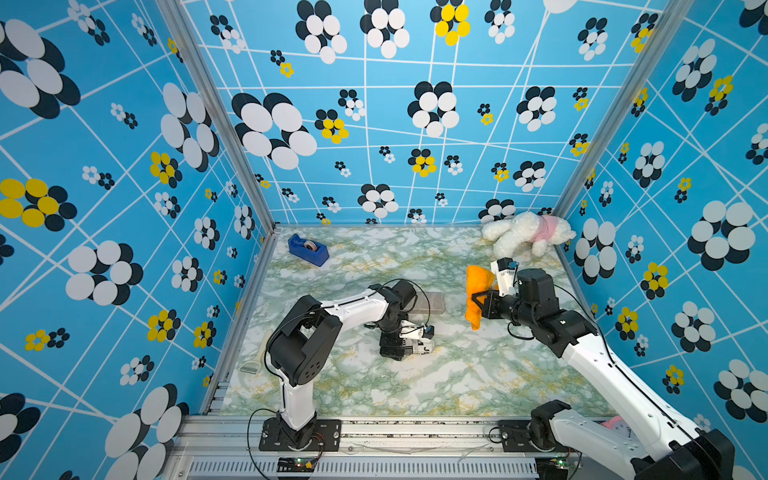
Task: Wipe the eyeglass case
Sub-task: Pick up the eyeglass case from the center of the board.
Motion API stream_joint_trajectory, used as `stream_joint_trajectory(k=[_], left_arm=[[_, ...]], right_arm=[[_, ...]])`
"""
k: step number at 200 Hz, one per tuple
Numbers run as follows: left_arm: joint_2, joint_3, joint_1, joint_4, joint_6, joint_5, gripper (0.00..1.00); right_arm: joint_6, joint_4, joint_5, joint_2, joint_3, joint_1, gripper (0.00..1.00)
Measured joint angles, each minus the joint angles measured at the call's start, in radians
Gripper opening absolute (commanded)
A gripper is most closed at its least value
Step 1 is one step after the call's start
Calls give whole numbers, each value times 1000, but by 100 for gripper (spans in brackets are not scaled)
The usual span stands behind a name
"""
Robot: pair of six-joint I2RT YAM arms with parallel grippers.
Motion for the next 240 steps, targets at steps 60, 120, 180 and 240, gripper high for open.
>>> stream_joint_trajectory(k=[60,120,180,240], left_arm=[[-41,-60,-10,25,-78,49,85],[-97,-137,-6,70,-116,49,80],[-119,-167,-6,109,-161,39,78],[-151,-197,9,111,-196,19,78]], right_arm=[[0,-18,0,0,0,0,0],[4,-18,0,0,0,0,0],[21,-18,-2,4,0,0,0],[23,-18,-5,6,0,0,0]])
